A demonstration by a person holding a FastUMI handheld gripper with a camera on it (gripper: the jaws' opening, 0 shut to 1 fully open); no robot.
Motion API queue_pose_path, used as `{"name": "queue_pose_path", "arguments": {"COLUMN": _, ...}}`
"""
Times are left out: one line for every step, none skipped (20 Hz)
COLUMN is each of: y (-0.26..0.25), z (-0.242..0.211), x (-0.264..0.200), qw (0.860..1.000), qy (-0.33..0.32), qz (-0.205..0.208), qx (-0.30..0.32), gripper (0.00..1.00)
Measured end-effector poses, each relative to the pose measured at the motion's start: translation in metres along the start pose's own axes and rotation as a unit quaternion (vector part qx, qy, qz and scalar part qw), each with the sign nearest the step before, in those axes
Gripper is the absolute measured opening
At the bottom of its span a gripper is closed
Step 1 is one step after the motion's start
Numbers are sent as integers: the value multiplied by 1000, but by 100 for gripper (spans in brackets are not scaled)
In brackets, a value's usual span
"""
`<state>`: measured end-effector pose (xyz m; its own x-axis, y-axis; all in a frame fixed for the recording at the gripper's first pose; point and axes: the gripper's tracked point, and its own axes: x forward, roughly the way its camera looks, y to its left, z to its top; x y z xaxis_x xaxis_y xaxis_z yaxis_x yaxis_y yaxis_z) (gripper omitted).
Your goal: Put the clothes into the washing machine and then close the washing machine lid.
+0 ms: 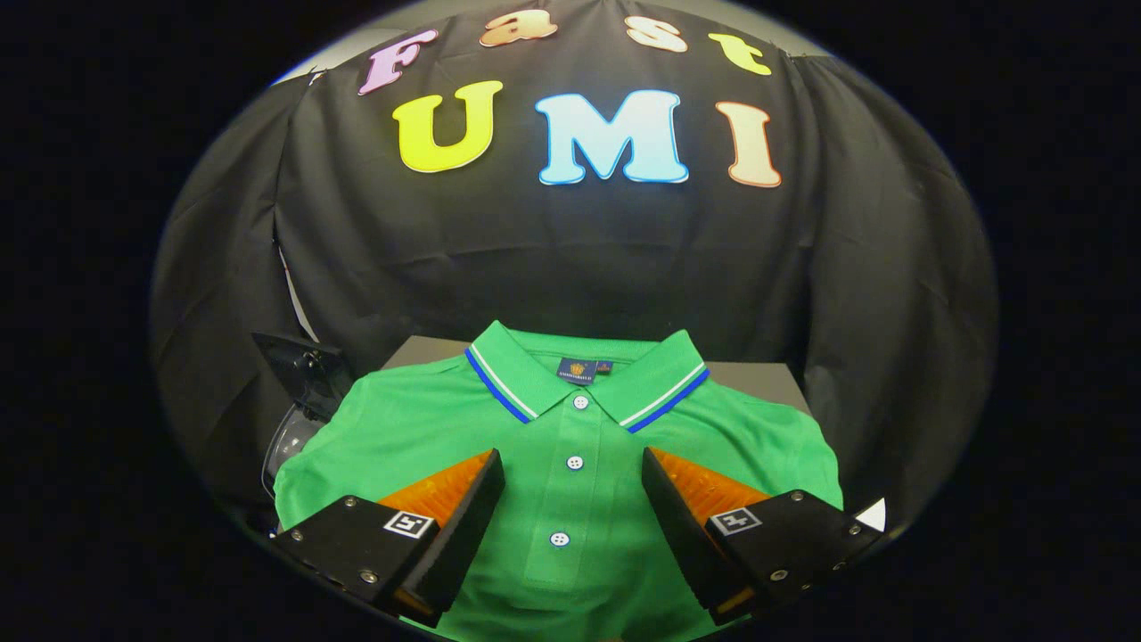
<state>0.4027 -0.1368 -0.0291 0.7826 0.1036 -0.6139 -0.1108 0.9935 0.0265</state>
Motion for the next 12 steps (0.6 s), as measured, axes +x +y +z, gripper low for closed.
{"name": "queue_pose_path", "arguments": {"y": -1, "z": 3, "x": -1, "qw": 1000, "qy": -3, "qz": 3, "qx": 0, "gripper": 97}}
{"name": "queue_pose_path", "arguments": {"y": -1, "z": 4, "x": 0, "qw": 1000, "qy": -1, "qz": 5, "qx": 1, "gripper": 97}}
{"name": "queue_pose_path", "arguments": {"y": -1, "z": 4, "x": 1, "qw": 1000, "qy": 1, "qz": 6, "qx": 0, "gripper": 96}}
{"name": "queue_pose_path", "arguments": {"y": -1, "z": 3, "x": 1, "qw": 1000, "qy": 4, "qz": 6, "qx": -5, "gripper": 97}}
{"name": "queue_pose_path", "arguments": {"y": 0, "z": 4, "x": 2, "qw": 1000, "qy": 7, "qz": 6, "qx": -17, "gripper": 97}}
{"name": "queue_pose_path", "arguments": {"y": 1, "z": 3, "x": 1, "qw": 1000, "qy": 7, "qz": 6, "qx": -26, "gripper": 97}}
{"name": "queue_pose_path", "arguments": {"y": 1, "z": 1, "x": 0, "qw": 1000, "qy": 8, "qz": 7, "qx": -25, "gripper": 97}}
{"name": "queue_pose_path", "arguments": {"y": 1, "z": 0, "x": 1, "qw": 1000, "qy": 10, "qz": 10, "qx": -24, "gripper": 95}}
{"name": "queue_pose_path", "arguments": {"y": 2, "z": 0, "x": 0, "qw": 999, "qy": 10, "qz": 15, "qx": -29, "gripper": 92}}
{"name": "queue_pose_path", "arguments": {"y": 6, "z": -2, "x": -1, "qw": 999, "qy": 7, "qz": 23, "qx": -38, "gripper": 78}}
{"name": "queue_pose_path", "arguments": {"y": 8, "z": -1, "x": -1, "qw": 999, "qy": 1, "qz": 29, "qx": -42, "gripper": 71}}
{"name": "queue_pose_path", "arguments": {"y": 10, "z": -4, "x": -2, "qw": 999, "qy": -4, "qz": 32, "qx": -41, "gripper": 53}}
